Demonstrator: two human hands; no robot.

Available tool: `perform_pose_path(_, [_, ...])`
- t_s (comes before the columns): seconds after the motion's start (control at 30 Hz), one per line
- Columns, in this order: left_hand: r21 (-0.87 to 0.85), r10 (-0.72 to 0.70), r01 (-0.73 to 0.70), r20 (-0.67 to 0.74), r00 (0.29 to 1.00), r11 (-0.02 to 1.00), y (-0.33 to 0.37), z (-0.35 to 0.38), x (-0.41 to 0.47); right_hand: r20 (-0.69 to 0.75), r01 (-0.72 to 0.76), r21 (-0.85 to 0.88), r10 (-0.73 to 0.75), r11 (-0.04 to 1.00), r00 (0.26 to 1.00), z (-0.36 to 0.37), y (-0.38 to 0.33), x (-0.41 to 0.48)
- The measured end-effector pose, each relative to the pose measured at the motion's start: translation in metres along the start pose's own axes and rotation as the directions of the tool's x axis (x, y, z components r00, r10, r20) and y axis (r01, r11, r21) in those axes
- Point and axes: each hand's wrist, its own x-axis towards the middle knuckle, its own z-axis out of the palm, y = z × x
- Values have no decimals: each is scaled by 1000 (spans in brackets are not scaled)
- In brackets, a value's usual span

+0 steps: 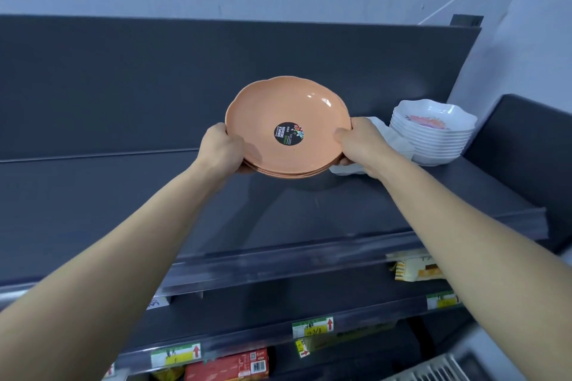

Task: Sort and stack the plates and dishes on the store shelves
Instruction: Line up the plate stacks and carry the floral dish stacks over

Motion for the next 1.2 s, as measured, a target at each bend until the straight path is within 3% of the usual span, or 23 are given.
perform_pose_path(0.23, [13, 114, -122, 261, 959, 992, 8, 14, -26, -279, -79, 28, 84, 996, 957, -25, 19, -61])
perform_pose_path(0.43, [16, 151, -189, 533, 832, 982, 9, 47, -65, -560, -250, -50, 180, 967, 809, -55, 55, -156])
perform_pose_path(0.7, [-106, 208, -225, 842, 498, 969, 22, 135, -188, -764, -430, 91, 340, 898, 548, -124, 76, -336])
perform_pose_path(1.0, [-185, 211, -212, 971, 111, 960, 53, 228, -397, -909, -558, 232, 382, 797, 167, -203, 114, -557])
perform_pose_path(1.2, [-146, 146, -152, 989, -17, 977, 64, 289, -564, -921, -643, 322, 388, 695, -42, -272, 158, -710])
